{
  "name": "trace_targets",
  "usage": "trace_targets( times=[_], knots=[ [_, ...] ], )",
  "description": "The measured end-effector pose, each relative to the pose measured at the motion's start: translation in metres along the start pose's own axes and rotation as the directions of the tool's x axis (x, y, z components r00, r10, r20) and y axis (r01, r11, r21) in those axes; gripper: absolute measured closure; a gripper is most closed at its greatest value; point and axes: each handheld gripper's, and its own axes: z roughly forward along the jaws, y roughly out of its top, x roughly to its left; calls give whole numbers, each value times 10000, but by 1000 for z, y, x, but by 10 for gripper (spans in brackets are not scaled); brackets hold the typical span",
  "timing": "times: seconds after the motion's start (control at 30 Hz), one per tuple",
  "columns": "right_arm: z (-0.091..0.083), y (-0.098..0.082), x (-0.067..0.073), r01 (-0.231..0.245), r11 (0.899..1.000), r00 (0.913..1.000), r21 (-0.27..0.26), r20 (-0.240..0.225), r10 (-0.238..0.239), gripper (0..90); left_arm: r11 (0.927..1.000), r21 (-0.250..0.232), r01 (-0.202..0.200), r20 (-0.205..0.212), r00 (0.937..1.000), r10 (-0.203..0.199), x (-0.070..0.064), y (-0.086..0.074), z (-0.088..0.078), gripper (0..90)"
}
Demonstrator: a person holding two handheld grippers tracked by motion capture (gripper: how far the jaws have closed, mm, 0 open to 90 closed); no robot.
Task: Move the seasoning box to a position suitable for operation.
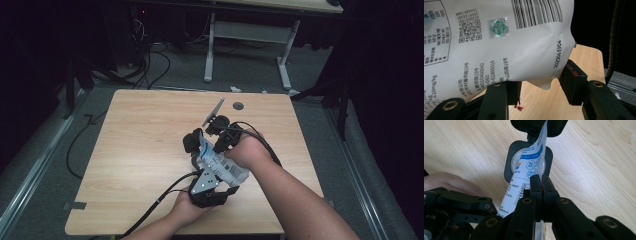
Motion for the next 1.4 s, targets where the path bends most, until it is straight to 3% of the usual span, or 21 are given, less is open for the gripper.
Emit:
trace_targets(
  times=[1.4],
  knots=[
    [-2,-1,-4,-55,10000,10000,4,78,55,899,9999,-102,60,-64,10000,-61,-1,5,4,555]
  ],
)
